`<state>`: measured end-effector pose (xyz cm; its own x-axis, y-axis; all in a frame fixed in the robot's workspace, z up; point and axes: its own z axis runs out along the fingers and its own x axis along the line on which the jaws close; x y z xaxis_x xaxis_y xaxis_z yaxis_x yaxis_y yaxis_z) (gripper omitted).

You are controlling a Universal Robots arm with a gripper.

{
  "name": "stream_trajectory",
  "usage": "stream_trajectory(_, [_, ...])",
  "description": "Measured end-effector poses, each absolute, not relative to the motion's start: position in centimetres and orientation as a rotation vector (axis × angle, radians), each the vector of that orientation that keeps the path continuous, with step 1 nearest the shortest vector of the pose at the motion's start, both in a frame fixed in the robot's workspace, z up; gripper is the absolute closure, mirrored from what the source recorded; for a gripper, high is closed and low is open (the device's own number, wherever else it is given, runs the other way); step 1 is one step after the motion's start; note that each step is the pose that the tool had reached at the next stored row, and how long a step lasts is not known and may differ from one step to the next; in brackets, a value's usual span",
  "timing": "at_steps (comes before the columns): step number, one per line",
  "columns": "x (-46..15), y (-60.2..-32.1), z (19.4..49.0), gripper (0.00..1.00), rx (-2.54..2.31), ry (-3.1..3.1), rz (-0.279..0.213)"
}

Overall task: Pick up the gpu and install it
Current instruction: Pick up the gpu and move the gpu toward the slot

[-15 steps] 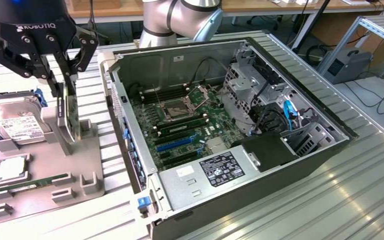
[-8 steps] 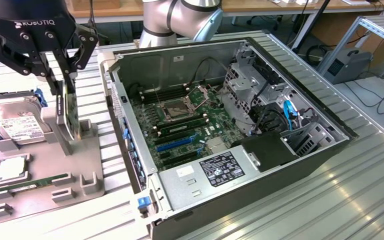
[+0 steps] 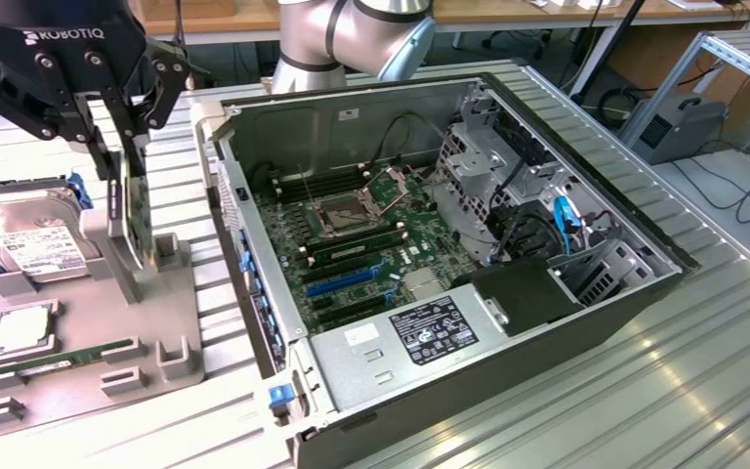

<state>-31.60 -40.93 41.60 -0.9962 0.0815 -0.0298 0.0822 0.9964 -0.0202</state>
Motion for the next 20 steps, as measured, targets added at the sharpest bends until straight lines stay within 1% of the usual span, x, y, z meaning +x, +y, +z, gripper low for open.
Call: stream_trajectory(20, [-31.5, -40.9, 42.8, 0.73, 0.127, 3.110, -0.033])
